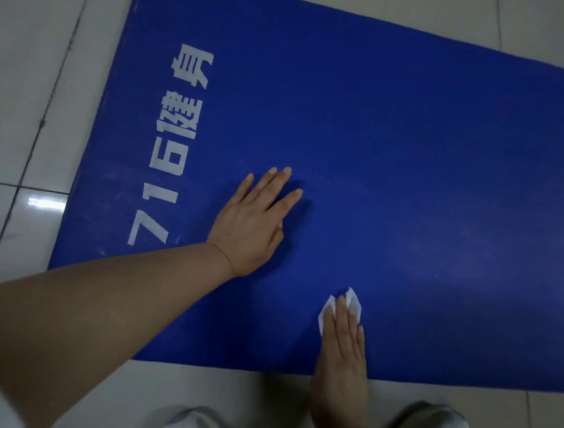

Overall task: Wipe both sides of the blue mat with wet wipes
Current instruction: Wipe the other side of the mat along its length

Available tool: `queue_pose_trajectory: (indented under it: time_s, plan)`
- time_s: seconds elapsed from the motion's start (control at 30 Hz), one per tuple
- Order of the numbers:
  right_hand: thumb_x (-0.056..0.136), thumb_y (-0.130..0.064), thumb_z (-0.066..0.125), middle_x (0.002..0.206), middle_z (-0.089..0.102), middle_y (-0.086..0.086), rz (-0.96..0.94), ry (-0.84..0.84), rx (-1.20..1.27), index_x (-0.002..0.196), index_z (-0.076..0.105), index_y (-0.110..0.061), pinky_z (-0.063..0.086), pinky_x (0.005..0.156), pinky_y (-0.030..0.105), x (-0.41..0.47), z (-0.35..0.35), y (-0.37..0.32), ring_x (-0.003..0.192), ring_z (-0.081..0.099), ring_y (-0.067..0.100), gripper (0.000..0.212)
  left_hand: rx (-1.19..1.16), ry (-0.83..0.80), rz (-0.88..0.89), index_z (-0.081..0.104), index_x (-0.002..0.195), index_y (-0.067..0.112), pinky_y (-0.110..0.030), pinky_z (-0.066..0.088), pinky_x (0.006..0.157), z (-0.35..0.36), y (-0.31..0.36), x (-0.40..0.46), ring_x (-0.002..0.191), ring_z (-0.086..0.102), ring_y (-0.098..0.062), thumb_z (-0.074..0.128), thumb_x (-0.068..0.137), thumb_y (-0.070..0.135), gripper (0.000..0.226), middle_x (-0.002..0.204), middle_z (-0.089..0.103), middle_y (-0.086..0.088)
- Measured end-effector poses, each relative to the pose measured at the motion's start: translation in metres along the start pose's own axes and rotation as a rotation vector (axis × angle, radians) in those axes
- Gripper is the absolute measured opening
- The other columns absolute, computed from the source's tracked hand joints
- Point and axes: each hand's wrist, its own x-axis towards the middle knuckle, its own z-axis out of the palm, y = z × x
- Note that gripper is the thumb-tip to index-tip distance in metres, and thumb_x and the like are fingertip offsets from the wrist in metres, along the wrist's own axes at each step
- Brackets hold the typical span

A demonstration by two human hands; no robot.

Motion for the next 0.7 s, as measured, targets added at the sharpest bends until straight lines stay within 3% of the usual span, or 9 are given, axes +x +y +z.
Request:
queue_pose_trajectory:
  time_s: [0.1,0.2,0.33,0.47,0.6,0.7]
  plan:
    - [0.084,-0.001,0.033,0.156,0.017,0.01,0.043,-0.01,-0.019,0.146,0.029,-0.006,0.002,0.117,0.028,0.022,0.001,-0.014,0.146,0.01,0.02,0.062,-0.021,-0.008,-0.011,0.04,0.145,0.01,-0.046,0.014,0.118,-0.004,0.008,0.018,0.144,0.025,-0.032,0.03,0.091,0.019,0.056,0.156,0.026,-0.016]
    - [0.084,0.003,0.045,0.156,0.011,0.015,0.071,0.008,-0.026,0.147,0.02,-0.002,0.001,0.116,0.034,0.032,0.003,-0.027,0.146,0.004,0.027,0.068,-0.04,-0.058,-0.055,0.034,0.149,0.011,-0.042,0.004,0.119,-0.002,0.011,0.021,0.147,0.015,-0.029,0.035,0.095,0.018,0.054,0.159,0.016,-0.014]
    - [0.09,-0.017,0.03,0.157,0.01,0.015,0.061,0.0,-0.012,0.148,0.019,-0.003,0.003,0.117,0.035,0.036,0.001,-0.035,0.146,0.001,0.027,0.061,0.004,-0.136,-0.056,0.027,0.151,0.015,-0.037,-0.004,0.118,0.007,-0.001,0.009,0.149,0.007,-0.026,0.033,0.098,0.023,0.054,0.161,0.008,-0.01]
    - [0.085,-0.003,0.021,0.157,0.014,0.01,-0.043,0.035,0.015,0.148,0.021,-0.008,0.007,0.118,0.034,0.037,0.003,-0.02,0.147,0.007,0.022,0.063,0.01,-0.14,-0.012,0.03,0.15,0.013,-0.039,0.001,0.119,0.007,-0.002,0.011,0.148,0.011,-0.028,0.029,0.094,0.027,0.058,0.16,0.013,-0.013]
    - [0.084,-0.008,0.02,0.157,0.015,0.002,-0.158,-0.006,0.054,0.149,0.023,-0.015,0.008,0.118,0.031,0.023,-0.014,0.015,0.146,0.008,0.015,0.065,-0.009,-0.136,-0.02,0.027,0.151,0.014,-0.038,-0.002,0.119,0.007,-0.004,0.009,0.149,0.007,-0.027,0.036,0.097,0.024,0.056,0.161,0.009,-0.012]
    - [0.098,-0.026,0.015,0.159,0.01,0.002,0.049,0.088,0.077,0.151,0.016,-0.019,0.003,0.12,0.031,0.008,-0.028,0.066,0.147,0.003,0.015,0.053,-0.004,-0.114,-0.043,0.03,0.15,0.012,-0.04,0.003,0.119,0.005,-0.003,0.004,0.148,0.01,-0.029,0.037,0.097,0.023,0.054,0.16,0.012,-0.013]
